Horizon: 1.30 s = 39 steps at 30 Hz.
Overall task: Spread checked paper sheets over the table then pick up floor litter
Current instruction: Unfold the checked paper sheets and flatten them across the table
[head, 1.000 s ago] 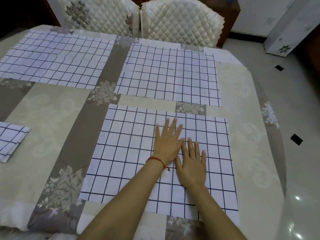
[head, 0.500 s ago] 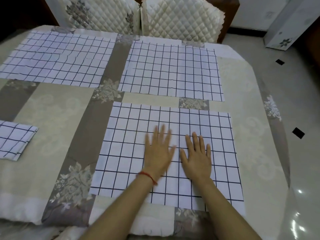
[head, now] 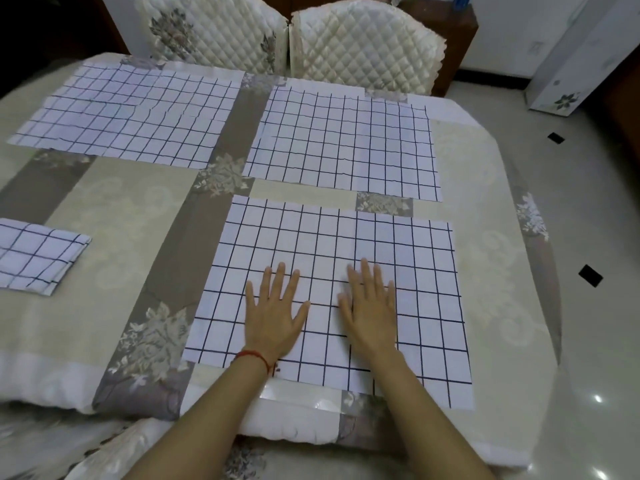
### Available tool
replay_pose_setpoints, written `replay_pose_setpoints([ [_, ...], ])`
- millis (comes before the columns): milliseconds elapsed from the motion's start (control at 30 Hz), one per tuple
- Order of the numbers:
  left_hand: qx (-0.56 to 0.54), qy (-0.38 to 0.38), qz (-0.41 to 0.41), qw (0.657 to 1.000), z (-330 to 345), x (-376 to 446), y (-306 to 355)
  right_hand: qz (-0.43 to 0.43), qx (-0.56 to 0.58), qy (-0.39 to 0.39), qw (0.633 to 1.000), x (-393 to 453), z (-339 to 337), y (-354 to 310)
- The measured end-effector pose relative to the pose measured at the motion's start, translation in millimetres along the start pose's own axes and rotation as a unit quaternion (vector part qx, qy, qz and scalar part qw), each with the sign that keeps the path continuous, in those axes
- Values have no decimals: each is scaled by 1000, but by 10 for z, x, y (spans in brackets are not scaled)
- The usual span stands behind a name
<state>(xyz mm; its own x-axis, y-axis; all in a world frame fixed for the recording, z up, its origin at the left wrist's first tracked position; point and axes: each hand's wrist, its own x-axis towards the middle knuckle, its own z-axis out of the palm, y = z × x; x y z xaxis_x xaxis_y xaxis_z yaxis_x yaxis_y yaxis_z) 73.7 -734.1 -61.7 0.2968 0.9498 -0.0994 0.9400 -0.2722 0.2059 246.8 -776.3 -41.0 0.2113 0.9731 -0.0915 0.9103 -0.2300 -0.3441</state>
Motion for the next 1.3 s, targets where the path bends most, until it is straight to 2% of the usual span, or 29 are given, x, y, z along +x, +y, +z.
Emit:
replay_pose_setpoints([
  [67, 2, -3, 2, 1000, 16, -6, -13, -19, -8, -36, 999, -192, 78, 45],
  [200, -1, 0, -2, 1000, 18, 4, -18, 59, -16, 0, 998, -406, 37, 423],
  [300, -3, -5, 0, 1000, 22, -6, -19, 80, -26, 8, 996, -427, 3, 541],
  [533, -21, -92, 4, 996, -184, -21, -47, 88, -25, -23, 996, -430, -99, 474],
  [667, -33, -65, -16, 997, -432, -165, -251, 125, -20, -21, 992, -370, -230, 225],
  [733, -49, -45, -25, 997, -586, -214, -428, 109, 16, -15, 994, -307, -272, -66],
  [867, -136, -16, -48, 989, -1003, -218, -999, 5, 74, -15, 997, -164, -175, -953],
  [1033, -151, 56, -94, 982, -1464, -191, -2219, -94, 89, -59, 990, -10, 214, -2243],
  [1167, -138, 77, -135, 978, -1657, -220, -3454, -88, 132, -87, 983, 125, 619, -3285],
  [1300, -159, 89, -192, 964, -1717, -256, -4200, -45, 161, -119, 979, 254, 918, -3933],
])
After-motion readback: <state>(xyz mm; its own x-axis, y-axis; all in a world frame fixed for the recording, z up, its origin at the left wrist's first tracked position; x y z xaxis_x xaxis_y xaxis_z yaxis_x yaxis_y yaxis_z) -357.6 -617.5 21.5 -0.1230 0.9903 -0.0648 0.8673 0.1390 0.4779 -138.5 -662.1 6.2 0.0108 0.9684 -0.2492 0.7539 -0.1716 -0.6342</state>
